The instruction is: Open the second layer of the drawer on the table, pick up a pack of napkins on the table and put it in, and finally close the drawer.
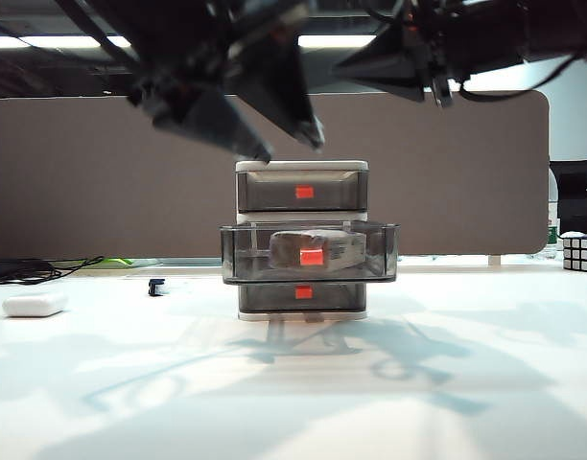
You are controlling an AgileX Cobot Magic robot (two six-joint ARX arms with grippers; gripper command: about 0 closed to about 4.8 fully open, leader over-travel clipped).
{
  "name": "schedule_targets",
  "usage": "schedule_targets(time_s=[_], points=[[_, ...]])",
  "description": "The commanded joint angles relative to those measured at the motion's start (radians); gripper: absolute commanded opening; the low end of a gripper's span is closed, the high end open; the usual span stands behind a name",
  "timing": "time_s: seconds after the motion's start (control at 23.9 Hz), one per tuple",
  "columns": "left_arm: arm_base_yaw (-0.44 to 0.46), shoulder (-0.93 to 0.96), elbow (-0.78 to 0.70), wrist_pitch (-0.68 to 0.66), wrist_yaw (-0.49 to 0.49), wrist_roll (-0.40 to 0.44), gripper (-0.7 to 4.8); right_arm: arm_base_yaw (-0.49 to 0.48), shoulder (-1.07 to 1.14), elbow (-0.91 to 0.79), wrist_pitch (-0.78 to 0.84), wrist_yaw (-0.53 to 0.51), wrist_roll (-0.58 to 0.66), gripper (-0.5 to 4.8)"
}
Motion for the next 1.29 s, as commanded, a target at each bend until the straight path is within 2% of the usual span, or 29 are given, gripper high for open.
schedule_targets(time_s=[0.04, 0.13, 0.29, 0.58, 0.92, 1.29], points=[[-0.008, -0.017, 0.004, -0.1, 0.216, 0.001, 0.25, 0.001, 0.061, 0.089, -0.046, 0.017, -0.004, -0.04], [-0.005, -0.003, 0.004, -0.13, 0.258, 0.001, -0.06, 0.002, 0.1, 0.125, -0.067, 0.017, -0.004, -0.04], [-0.005, 0.054, 0.002, -0.14, 0.257, 0.002, -0.06, 0.007, 0.186, 0.197, -0.087, 0.017, 0.001, -0.05], [0.002, 0.184, 0.002, -0.08, 0.255, 0.005, -0.06, 0.032, 0.296, 0.298, -0.134, 0.017, 0.0, -0.05], [0.002, 0.222, 0.002, -0.026, 0.09, 0.023, -0.06, 0.044, 0.314, 0.306, -0.185, 0.084, -0.048, -0.05], [0.068, 0.24, 0.002, 0.097, 0.063, 0.044, -0.06, 0.044, 0.314, 0.306, -0.23, 0.085, -0.087, -0.04]])
